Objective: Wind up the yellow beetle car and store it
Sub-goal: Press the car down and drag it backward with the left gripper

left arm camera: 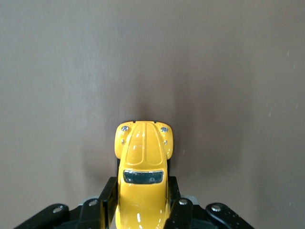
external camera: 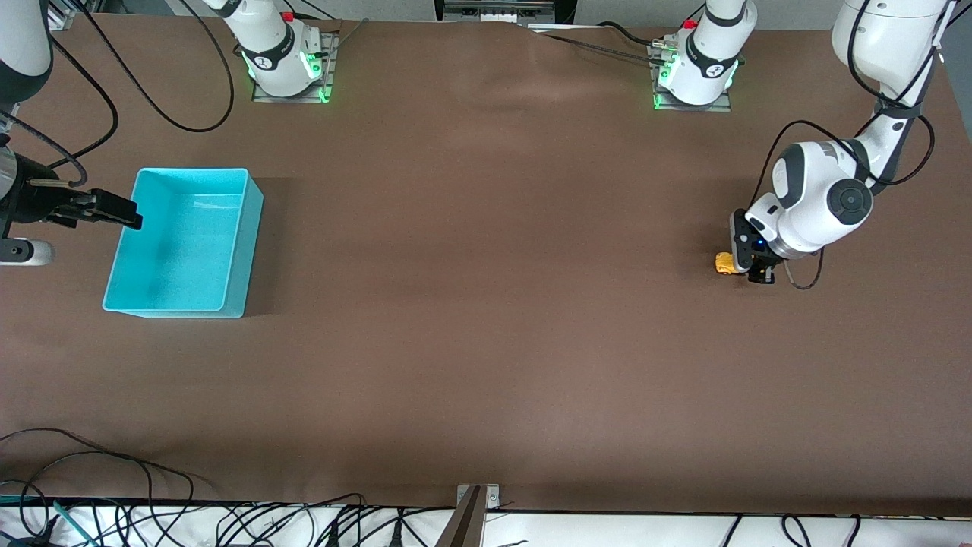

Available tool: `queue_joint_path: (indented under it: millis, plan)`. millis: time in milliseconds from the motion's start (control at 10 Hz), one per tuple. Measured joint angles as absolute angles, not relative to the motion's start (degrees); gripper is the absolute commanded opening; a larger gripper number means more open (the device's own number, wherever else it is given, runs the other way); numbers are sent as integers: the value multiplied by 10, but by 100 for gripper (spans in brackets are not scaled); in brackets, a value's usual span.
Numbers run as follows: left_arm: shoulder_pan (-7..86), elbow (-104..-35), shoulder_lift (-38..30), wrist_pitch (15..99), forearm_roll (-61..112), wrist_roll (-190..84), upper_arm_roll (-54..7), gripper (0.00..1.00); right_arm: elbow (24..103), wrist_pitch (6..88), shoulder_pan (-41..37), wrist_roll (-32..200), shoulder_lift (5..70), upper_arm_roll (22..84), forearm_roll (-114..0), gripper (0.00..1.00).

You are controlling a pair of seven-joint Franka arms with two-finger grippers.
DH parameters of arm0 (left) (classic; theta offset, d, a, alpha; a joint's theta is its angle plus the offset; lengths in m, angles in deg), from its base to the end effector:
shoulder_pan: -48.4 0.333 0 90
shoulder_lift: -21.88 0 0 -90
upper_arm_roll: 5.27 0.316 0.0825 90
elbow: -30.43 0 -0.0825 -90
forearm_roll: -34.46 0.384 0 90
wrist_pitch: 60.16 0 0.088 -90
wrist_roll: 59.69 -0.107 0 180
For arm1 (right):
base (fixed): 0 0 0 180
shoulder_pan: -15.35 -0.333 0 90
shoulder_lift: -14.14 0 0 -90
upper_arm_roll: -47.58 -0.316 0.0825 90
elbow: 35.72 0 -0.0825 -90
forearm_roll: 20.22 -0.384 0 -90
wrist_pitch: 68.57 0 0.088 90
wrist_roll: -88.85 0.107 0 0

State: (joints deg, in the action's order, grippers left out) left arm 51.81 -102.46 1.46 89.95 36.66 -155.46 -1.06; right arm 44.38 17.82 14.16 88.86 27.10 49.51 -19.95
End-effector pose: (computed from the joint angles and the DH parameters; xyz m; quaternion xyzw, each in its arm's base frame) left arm 0.5111 0.0690 0.1831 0.7047 -0.7086 -0.0344 0.0081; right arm 0.6140 -0.0062 0.5679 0.9983 -0.0063 -0.0581 0.0058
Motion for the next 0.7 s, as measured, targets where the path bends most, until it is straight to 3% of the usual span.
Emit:
queue_joint_path:
  millis: [698]
  plan:
    - [539,-1006,-3,917,367,-1630,58,0,444,186,141,889,277,495,-200,100]
